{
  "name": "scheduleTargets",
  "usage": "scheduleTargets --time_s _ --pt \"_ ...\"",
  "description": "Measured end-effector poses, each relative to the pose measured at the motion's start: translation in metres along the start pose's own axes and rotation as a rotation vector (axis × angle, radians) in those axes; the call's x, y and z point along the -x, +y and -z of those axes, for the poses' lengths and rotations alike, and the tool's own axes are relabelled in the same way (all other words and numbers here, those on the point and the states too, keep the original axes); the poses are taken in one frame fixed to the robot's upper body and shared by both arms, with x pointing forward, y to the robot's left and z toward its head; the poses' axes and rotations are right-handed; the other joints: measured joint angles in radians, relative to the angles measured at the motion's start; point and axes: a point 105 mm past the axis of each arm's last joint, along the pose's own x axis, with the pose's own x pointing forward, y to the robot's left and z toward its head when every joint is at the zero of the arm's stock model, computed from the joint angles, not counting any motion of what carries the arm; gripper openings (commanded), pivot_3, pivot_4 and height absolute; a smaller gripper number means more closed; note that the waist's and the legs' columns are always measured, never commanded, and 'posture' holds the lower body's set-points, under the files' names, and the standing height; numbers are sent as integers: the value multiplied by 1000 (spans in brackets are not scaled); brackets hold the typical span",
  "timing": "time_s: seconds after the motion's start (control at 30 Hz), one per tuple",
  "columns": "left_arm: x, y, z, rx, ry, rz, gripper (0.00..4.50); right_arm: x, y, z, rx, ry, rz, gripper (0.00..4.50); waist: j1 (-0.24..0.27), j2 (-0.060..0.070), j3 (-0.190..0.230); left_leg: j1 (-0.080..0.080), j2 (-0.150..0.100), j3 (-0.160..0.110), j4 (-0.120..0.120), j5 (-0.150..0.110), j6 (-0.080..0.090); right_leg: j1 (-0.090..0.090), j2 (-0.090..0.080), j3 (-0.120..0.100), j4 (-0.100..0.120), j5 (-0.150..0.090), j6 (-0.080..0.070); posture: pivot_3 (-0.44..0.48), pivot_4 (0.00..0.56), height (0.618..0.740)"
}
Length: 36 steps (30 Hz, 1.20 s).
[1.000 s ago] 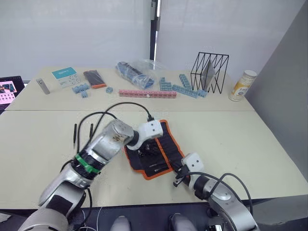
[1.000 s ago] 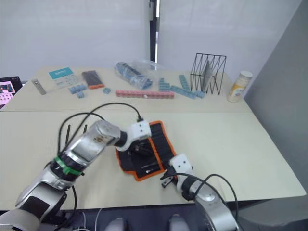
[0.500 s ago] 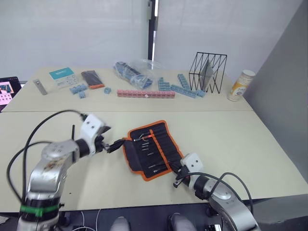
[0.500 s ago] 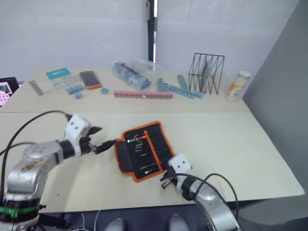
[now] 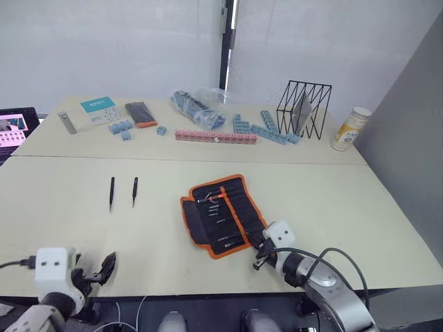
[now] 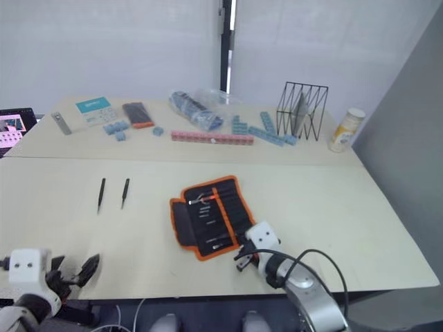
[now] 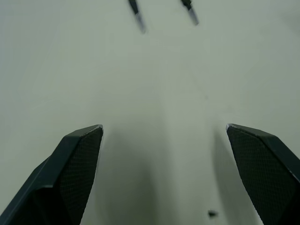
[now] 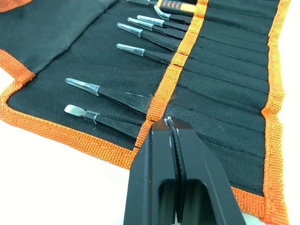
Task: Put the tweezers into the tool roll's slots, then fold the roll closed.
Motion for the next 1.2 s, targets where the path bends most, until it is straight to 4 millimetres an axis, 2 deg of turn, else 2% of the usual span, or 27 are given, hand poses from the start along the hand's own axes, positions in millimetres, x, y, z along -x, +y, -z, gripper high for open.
scheduleTargets --time_s 0.23,0.4,0.53,0.7,0.97,1.2 --pt "6 6 -2 0 -30 -46 4475 0 1 0 0 0 -12 0 -11 0 0 -3 0 2 2 -3 -2 1 -1 0 -11 0 0 0 150 717" --pt "-1 10 0 -11 -35 -48 4475 -1 3 -1 1 -3 -26 0 -15 0 -1 -2 1 3 1 -4 -1 1 -1 0 -10 0 0 0 150 717" --pt "-23 12 -2 -6 -54 -58 4475 -1 3 -1 -1 -3 -21 0 -15 0 -1 -1 1 2 0 -4 -1 1 0 0 -9 0 0 0 150 717" --pt "-63 12 -19 -28 -87 -61 4475 -3 3 -1 -12 -7 -13 0 -10 0 -1 1 1 2 1 -4 -1 1 1 0 -6 0 0 0 150 717" --pt "-116 6 -43 -54 -81 -66 4475 -5 3 -1 -22 -9 -8 0 -1 0 -3 7 0 0 -1 -4 -1 1 3 0 5 0 0 0 150 717" --pt "-150 -1 -57 -54 -44 -82 4475 -7 1 1 -26 -3 4 0 3 2 -3 15 0 -1 0 -4 -1 8 4 0 4 0 0 0 150 717"
